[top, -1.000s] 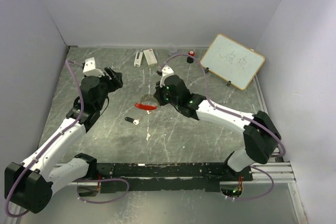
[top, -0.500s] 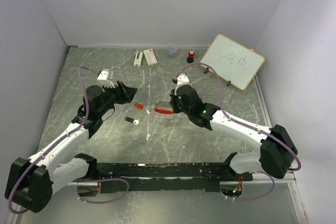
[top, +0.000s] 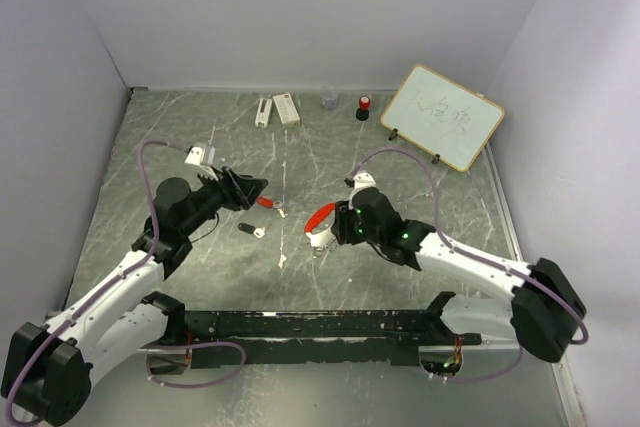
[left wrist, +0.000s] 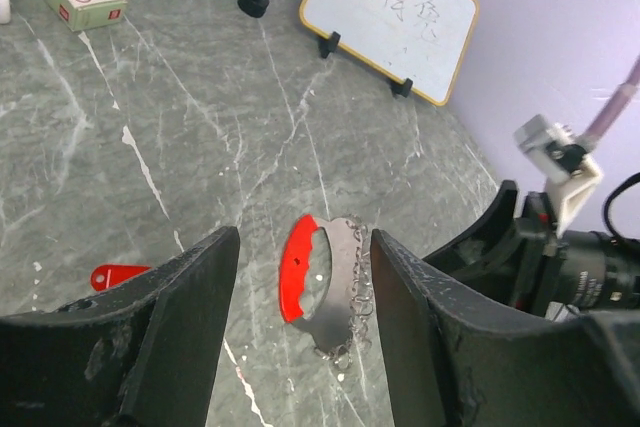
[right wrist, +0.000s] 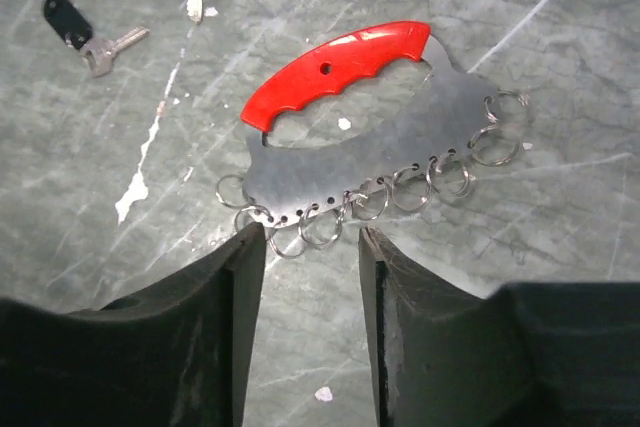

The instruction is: Put the keys on the keyring

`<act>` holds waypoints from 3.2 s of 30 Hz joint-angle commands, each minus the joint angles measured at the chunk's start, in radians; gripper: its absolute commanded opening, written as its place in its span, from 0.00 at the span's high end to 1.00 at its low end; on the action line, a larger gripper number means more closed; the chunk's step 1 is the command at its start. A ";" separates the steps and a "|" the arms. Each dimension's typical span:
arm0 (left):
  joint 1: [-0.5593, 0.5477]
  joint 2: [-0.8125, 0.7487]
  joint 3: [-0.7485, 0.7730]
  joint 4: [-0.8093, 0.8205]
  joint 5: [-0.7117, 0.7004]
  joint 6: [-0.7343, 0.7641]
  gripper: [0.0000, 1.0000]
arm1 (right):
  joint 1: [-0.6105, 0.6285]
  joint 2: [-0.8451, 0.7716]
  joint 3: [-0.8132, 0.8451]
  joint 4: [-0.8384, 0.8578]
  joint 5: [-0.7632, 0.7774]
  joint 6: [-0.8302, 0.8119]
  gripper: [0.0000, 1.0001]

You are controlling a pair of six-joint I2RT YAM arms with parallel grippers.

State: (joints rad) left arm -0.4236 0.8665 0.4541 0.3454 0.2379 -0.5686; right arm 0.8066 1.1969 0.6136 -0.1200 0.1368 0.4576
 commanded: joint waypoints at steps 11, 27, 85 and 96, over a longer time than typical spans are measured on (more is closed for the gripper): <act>-0.118 0.158 0.053 0.036 -0.036 0.058 0.34 | 0.000 -0.107 -0.010 -0.028 0.032 -0.009 0.49; -0.218 0.381 -0.024 0.179 -0.081 0.099 0.36 | 0.009 0.031 -0.088 0.189 -0.130 -0.063 0.60; -0.256 0.480 0.017 0.152 -0.147 0.087 0.39 | -0.052 0.156 -0.066 0.138 0.020 0.036 0.80; -0.256 0.480 0.015 0.151 -0.155 0.090 0.39 | -0.056 0.174 -0.075 0.158 -0.008 0.039 0.82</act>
State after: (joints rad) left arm -0.6716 1.3609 0.4702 0.4675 0.1051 -0.4805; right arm 0.7551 1.3643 0.5488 0.0120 0.1390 0.4908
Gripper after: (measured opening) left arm 0.608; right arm 0.185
